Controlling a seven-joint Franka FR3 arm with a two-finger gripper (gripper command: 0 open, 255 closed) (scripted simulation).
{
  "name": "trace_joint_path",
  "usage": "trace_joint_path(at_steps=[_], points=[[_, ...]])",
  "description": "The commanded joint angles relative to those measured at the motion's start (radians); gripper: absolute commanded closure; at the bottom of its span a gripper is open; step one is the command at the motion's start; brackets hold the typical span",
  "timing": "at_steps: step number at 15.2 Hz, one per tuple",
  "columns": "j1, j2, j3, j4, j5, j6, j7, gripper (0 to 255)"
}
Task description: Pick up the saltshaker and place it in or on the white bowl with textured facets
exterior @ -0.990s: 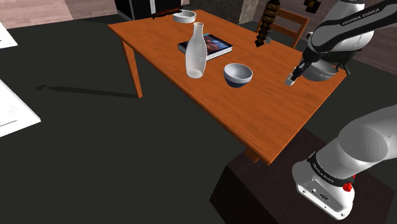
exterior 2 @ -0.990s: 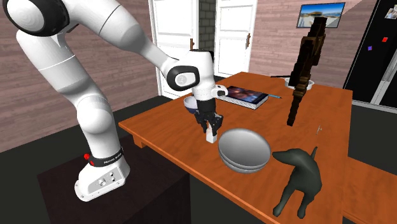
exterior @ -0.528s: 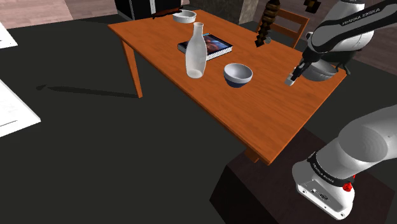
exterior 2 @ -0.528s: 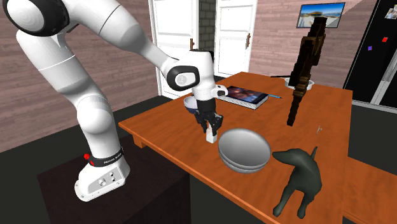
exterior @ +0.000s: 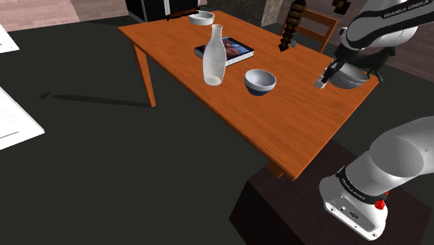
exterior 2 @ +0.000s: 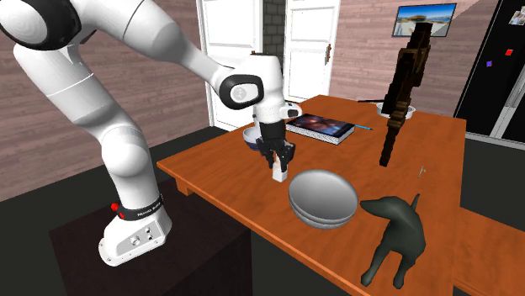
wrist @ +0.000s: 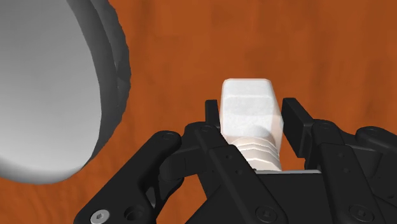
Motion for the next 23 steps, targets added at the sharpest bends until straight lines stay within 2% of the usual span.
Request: trace_joint_path(at_steps=[1,23], points=[[0.000,-0.016,0.006,0.020,0.001,-0.036,0.000,255],[0.005,-0.121,0.062,0.240,0.023,-0.359,-0.005,255]])
